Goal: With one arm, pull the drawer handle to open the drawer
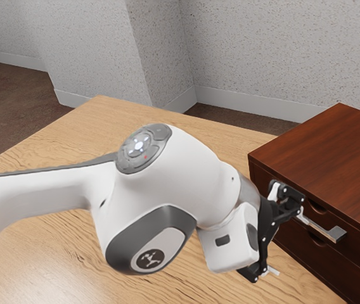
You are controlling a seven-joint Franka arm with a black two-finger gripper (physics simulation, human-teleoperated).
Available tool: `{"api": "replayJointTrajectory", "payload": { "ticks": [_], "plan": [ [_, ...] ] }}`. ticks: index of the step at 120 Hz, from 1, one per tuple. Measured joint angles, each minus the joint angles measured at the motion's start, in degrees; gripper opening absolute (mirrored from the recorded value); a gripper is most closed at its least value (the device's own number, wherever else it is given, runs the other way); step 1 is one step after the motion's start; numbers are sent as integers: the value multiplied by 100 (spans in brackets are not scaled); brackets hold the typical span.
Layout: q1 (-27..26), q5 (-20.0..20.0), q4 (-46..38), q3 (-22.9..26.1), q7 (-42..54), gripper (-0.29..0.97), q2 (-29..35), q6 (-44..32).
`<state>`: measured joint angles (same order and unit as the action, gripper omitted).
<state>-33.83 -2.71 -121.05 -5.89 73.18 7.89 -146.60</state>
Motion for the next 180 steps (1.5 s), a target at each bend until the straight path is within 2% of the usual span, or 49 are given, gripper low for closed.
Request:
{"api": "replayJointTrajectory", "payload": {
  "ticks": [116,155,180],
  "plan": [
    [130,-57,255,-87,-64,68,-479,-127],
    [119,-48,19,-88,-77,65,-234,-101],
    [101,-44,-227,-86,-101,68,-18,-85]
  ]
}}
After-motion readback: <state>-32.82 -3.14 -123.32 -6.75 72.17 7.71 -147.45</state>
